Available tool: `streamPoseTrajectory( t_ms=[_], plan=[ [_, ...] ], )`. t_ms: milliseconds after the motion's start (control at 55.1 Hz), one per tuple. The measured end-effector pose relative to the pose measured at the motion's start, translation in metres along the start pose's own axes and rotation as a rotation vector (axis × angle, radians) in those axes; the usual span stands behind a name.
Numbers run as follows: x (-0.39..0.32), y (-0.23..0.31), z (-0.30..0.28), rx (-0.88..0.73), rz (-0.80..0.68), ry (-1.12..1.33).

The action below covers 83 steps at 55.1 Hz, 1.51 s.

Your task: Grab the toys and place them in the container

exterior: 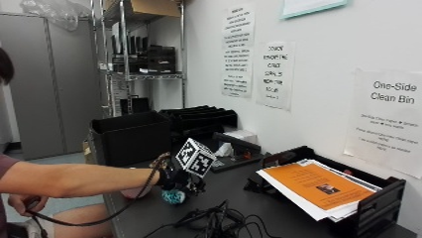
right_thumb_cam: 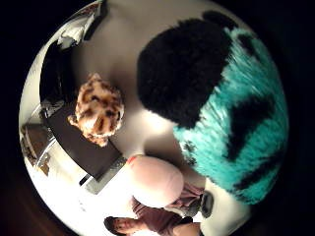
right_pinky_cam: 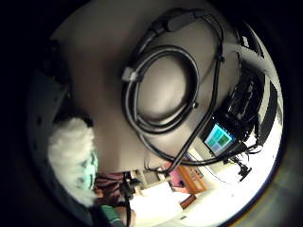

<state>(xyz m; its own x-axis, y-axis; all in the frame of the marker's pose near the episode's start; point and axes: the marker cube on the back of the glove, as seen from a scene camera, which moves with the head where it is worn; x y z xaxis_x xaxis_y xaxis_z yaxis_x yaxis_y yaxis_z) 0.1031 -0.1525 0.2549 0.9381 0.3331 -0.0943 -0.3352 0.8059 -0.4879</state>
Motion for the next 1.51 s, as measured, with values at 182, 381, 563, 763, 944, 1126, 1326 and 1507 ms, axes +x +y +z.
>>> streamPoseTrajectory(
  t_ms=[182, 381, 563, 763, 944, 1126, 1326, 1507],
  plan=[
    [-0.043, 0.033, -0.057, 0.08, -0.048, -0.036],
    [-0.098, 0.097, -0.147, 0.244, -0.105, 0.082],
    [-0.175, 0.166, -0.213, 0.397, -0.214, 0.148],
    [-0.291, 0.203, -0.222, 0.482, -0.353, 0.293],
    [-0.403, 0.206, -0.182, 0.454, -0.507, 0.375],
    [-0.484, 0.202, -0.137, 0.422, -0.616, 0.397],
    [-0.523, 0.199, -0.112, 0.514, -0.728, 0.41],
    [-0.498, 0.199, -0.105, 0.419, -0.727, 0.497]
  ],
)
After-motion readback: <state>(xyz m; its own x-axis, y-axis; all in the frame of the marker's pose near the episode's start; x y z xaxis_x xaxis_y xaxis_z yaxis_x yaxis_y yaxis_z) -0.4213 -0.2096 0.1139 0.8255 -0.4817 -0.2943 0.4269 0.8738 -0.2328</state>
